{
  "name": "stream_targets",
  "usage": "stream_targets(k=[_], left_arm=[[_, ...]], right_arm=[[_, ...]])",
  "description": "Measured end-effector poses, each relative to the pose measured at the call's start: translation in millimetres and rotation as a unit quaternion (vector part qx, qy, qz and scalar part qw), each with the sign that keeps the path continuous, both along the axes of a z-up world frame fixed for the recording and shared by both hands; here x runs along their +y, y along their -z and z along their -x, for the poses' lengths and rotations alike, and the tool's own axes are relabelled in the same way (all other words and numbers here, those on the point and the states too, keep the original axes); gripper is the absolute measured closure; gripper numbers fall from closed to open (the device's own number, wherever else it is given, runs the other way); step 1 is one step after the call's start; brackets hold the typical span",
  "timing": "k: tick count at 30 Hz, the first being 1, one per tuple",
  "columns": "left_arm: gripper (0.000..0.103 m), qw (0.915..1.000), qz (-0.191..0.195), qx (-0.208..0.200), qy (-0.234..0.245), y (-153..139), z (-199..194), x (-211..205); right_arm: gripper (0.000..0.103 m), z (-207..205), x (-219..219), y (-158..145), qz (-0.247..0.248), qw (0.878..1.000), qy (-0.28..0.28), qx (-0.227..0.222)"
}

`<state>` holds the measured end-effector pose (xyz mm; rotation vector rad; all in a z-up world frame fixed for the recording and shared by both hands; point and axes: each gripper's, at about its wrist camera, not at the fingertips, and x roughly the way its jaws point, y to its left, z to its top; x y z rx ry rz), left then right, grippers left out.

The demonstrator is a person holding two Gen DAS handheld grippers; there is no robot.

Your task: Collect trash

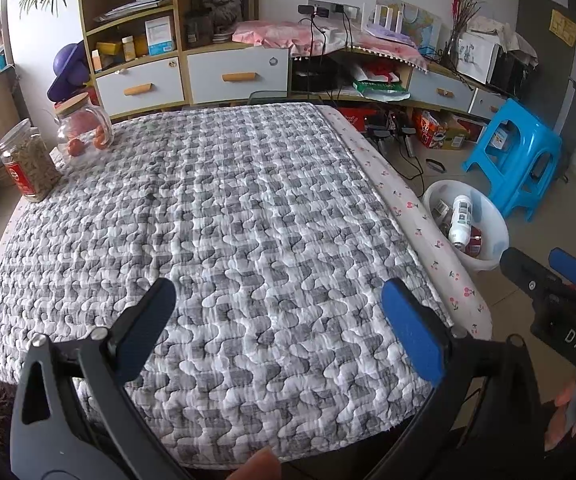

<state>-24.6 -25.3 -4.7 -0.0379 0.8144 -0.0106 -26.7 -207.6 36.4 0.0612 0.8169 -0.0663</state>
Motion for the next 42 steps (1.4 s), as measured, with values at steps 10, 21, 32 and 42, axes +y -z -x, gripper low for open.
stream_targets(k=[10, 21, 32, 42], left_arm=[[0.001, 0.9999, 0.004, 0.009, 0.002, 2.5, -2.0, -0.3], [0.001, 0.9999, 0.009, 0.010, -0.003, 1.7, -1.0, 3.7], [0.001, 0.9999, 0.009, 0.009, -0.003, 1.3, -0.9, 4.7], [0.001, 0.9998, 0.009, 0.016, -0.006, 4.0, -1.0, 5.1]], right_arm=[[0.014, 1.0, 2.4, -1.1, -0.004, 1.000, 0.002, 0.000], [0.014, 0.7, 2.5, -0.4, -0.003, 1.000, 0.004, 0.002], [0.014, 0.2, 2.1, 0.0, -0.003, 1.000, 0.004, 0.002], [0.014, 0.7, 2.3, -0.6, -0.007, 1.000, 0.002, 0.002]])
